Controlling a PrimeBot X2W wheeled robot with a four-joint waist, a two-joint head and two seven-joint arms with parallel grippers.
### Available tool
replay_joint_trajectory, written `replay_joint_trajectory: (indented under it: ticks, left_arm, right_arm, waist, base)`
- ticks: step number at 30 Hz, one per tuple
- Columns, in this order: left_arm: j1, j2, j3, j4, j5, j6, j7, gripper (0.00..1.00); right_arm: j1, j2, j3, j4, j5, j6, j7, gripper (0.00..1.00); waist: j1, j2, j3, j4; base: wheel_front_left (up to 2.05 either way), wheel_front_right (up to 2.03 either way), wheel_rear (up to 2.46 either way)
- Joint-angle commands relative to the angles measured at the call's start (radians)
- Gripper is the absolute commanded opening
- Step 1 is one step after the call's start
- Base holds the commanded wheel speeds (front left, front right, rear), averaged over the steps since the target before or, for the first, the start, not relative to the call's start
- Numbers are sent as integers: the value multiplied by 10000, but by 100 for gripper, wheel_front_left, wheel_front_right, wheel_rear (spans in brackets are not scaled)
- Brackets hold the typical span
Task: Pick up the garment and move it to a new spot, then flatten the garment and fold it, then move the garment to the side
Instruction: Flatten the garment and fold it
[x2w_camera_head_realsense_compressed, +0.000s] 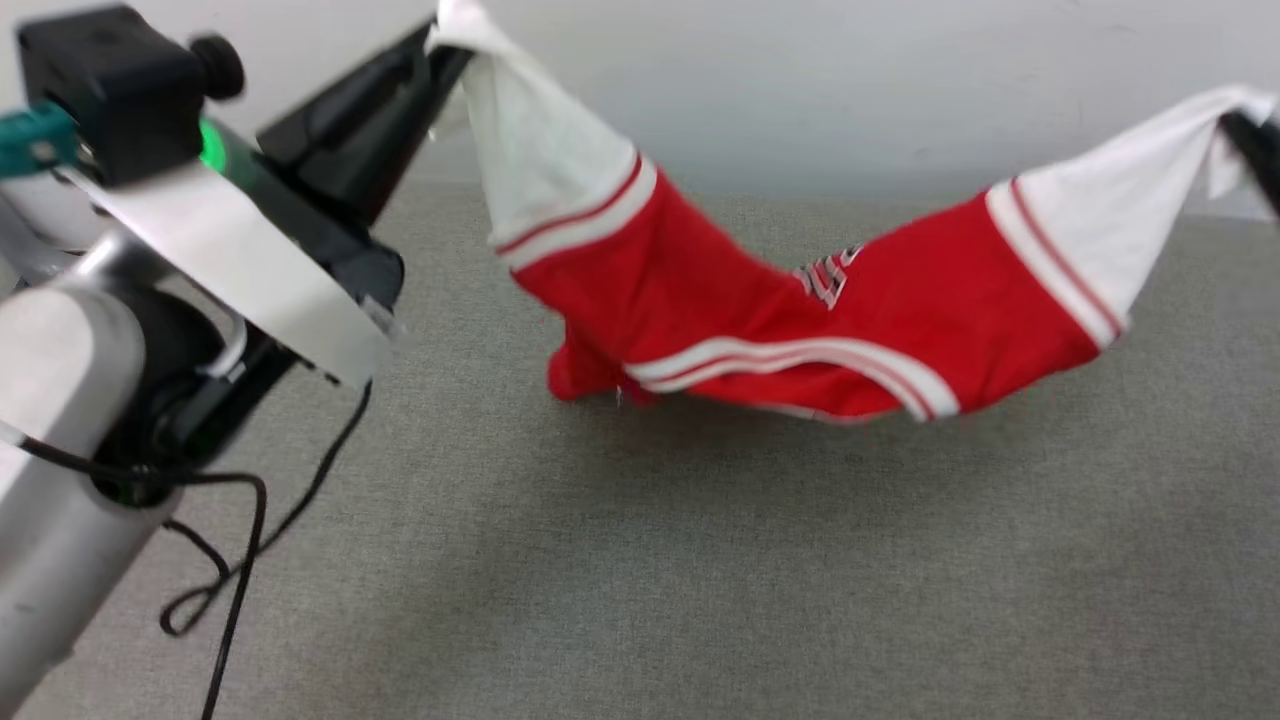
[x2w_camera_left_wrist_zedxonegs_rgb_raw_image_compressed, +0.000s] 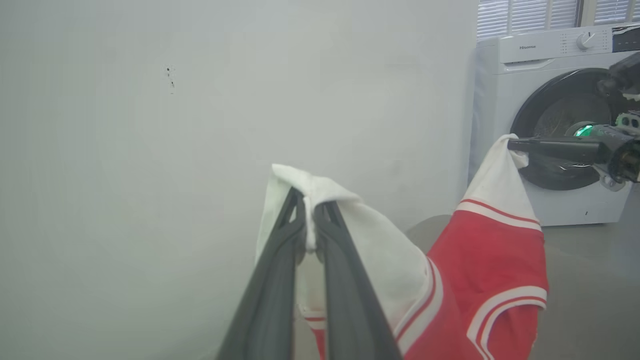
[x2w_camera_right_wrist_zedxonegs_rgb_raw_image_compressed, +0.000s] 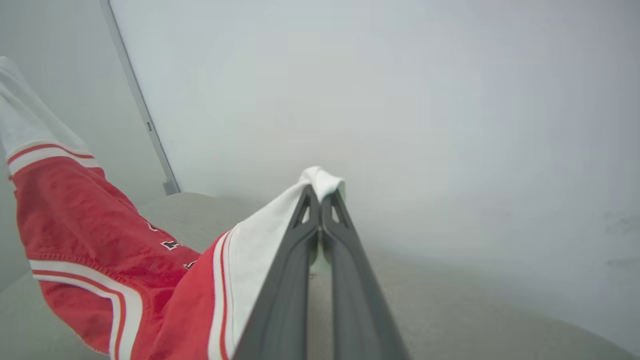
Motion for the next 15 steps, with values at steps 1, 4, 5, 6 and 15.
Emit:
replay_joint_trajectory:
  ticks: [1,4,5,6,15]
  left_arm:
    - [-186,-64,84,-28,-38,-39,-27,0]
    - [-785,-226,190,3,37,-45,80,0]
    - [-999,-270,219,53,70,-61,104,0]
    - [-1225,-340,257,106,117,-52,108,0]
    - [-3505,-1299,400,1302,568,-40,189,0]
  right_arm:
    - [-201,140,-118,-98,-55,-7,34,0]
    - [-752,332,-579,-384,-194,-7,231,0]
    - [-983,409,-703,-421,-298,-7,282,0]
    - [-1216,460,-767,-449,-398,-7,352,0]
    - [-3994,941,-529,219,-1608,-7,629,0]
  waist:
    - [1,-1,7,1]
    - [1,-1,111,8]
    - [1,-1,171,5]
    - [1,-1,253,3]
    - [1,-1,1573,76]
  base:
    - [0,0,0]
    - [0,0,0]
    - [0,0,0]
    - [0,0,0]
    - [0,0,0]
